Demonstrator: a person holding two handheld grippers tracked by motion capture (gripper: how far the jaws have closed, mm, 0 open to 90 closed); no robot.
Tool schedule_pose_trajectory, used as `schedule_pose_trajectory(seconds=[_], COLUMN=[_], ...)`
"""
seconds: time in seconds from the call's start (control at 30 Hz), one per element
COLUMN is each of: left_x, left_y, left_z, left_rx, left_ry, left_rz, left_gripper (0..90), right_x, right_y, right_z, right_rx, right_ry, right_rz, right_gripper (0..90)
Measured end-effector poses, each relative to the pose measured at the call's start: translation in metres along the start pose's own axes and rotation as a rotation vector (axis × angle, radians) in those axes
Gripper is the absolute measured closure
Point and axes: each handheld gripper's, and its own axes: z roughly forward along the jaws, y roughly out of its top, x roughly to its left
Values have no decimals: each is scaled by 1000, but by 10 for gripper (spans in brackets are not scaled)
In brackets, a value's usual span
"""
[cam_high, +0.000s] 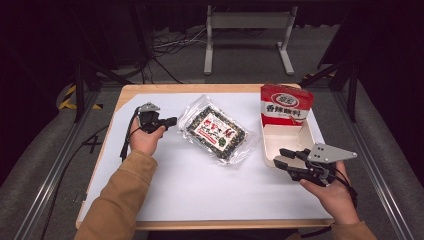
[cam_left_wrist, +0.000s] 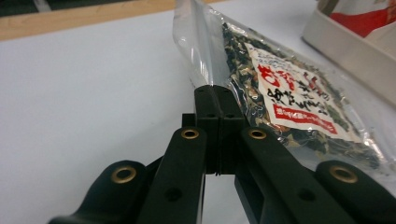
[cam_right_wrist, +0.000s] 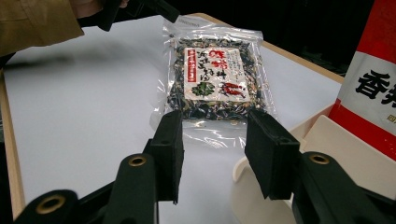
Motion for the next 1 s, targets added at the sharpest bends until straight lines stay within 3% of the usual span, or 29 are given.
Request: schedule_pose_trajectory(seconds=[0.27, 0.33, 1.0], left_x=[-18, -23, -96], left_y=[11, 16, 47], left_z=[-19, -24, -79], left_rx=[-56, -70, -244], left_ry=[-40, -43, -166], left_rz=[58, 88, 281], left_gripper=[900, 900, 900], right_x=[1, 2, 2], right_y=[2, 3, 8], right_z=[5, 5, 10], right_rx=[4, 2, -5], right_ry=[10, 12, 26], right_rz=[-5, -6, -24], right_gripper=[570, 570, 573])
